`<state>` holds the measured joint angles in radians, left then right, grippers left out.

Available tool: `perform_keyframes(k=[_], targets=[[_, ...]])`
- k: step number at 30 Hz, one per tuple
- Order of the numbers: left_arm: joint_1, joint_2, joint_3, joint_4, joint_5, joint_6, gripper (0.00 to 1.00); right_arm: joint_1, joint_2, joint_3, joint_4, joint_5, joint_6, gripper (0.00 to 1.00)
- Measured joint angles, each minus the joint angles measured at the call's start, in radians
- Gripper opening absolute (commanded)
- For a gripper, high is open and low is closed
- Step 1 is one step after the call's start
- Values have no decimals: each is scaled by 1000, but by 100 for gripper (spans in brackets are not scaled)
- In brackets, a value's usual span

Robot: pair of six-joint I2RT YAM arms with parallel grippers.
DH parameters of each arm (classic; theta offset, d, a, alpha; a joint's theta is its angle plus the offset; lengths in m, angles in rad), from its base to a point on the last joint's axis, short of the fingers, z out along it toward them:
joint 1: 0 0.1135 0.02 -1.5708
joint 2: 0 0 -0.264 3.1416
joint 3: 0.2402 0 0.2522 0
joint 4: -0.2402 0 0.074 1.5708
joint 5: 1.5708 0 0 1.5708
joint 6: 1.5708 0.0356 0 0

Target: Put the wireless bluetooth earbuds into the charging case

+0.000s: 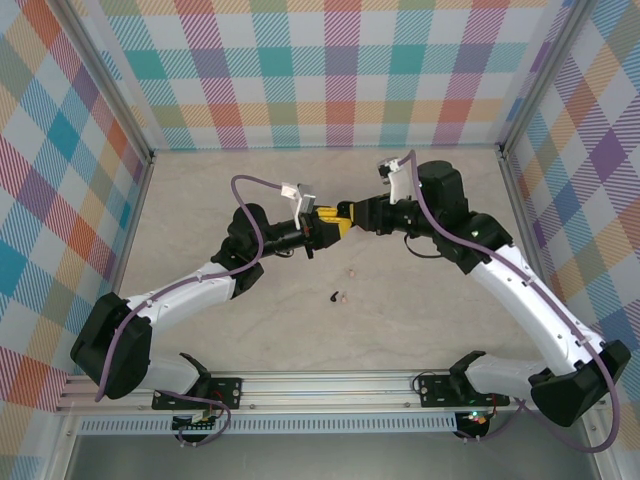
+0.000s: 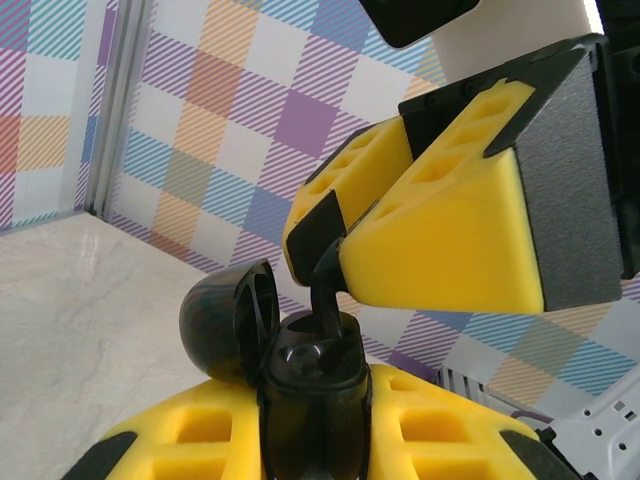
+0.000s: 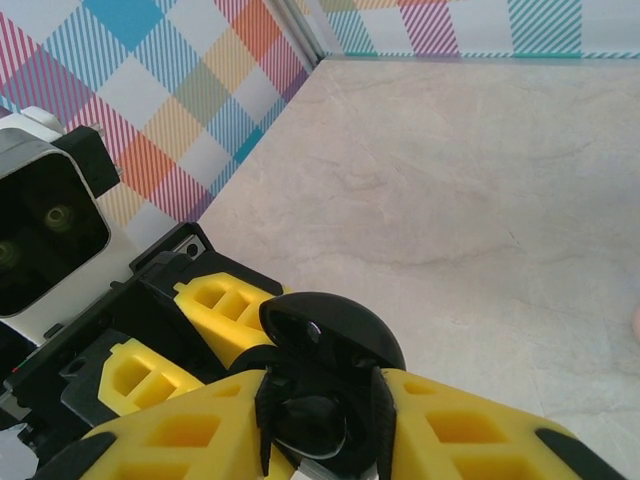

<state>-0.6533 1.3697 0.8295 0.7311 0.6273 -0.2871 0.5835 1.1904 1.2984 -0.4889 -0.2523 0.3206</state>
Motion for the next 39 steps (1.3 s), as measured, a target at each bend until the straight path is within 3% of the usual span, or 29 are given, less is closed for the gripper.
perform_keyframes(k=[5, 21, 39], targets=[[0, 0, 1, -1, 0, 0, 20, 0, 13, 3, -5, -13, 0, 29], [0, 0, 21, -31, 11, 15, 20, 0, 30, 37, -28, -52, -19, 42], [0, 4, 39, -79, 30, 23, 19, 13, 60, 73, -55, -74, -28, 45]])
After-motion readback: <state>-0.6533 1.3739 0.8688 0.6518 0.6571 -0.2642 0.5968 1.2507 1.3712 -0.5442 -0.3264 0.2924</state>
